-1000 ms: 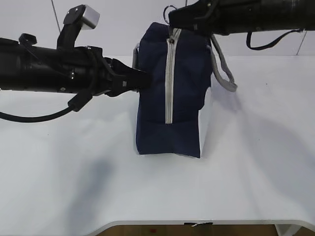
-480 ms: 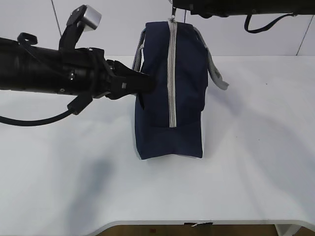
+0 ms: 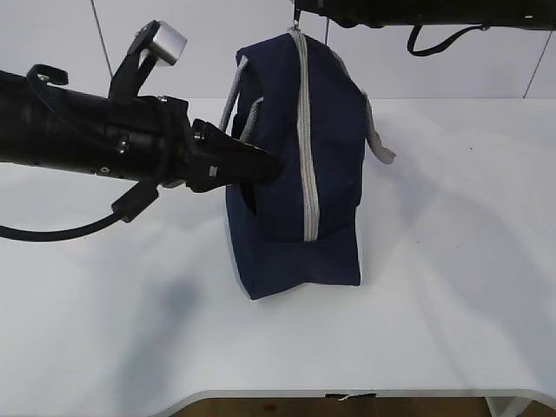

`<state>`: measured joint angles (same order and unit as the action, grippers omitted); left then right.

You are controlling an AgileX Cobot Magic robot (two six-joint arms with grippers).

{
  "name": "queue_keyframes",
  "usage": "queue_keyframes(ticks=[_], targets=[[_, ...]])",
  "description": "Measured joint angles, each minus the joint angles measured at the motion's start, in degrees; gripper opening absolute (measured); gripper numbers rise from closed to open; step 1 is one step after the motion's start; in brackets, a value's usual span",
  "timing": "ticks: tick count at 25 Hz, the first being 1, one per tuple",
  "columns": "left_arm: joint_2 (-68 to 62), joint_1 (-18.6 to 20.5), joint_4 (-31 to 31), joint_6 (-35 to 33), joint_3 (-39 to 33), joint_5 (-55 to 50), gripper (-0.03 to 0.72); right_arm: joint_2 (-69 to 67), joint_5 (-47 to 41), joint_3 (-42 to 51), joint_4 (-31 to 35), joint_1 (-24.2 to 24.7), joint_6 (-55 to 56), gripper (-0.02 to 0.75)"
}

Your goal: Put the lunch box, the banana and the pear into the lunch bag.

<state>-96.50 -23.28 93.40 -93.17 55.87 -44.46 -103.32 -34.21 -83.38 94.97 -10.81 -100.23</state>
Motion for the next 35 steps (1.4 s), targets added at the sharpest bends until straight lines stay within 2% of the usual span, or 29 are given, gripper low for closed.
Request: queue_keyframes(ticks=[11, 21, 35], targets=[[0.0, 0.0, -2.2, 0.3, 0.0, -1.8, -0.001, -4.8, 0.2, -2.3, 5.2, 1.9, 0.4, 0.006], [0.0, 0.3, -5.5, 4.6, 0.3, -2.9, -0.001, -9.1, -2.5, -6.1, 5.3, 4.8, 4.6, 0.006], [2.2, 8.6, -8.2, 7.0, 0.2, -4.7, -0.002, -15.7, -7.6, -6.8, 6.4, 10.2, 13.1, 0.006]])
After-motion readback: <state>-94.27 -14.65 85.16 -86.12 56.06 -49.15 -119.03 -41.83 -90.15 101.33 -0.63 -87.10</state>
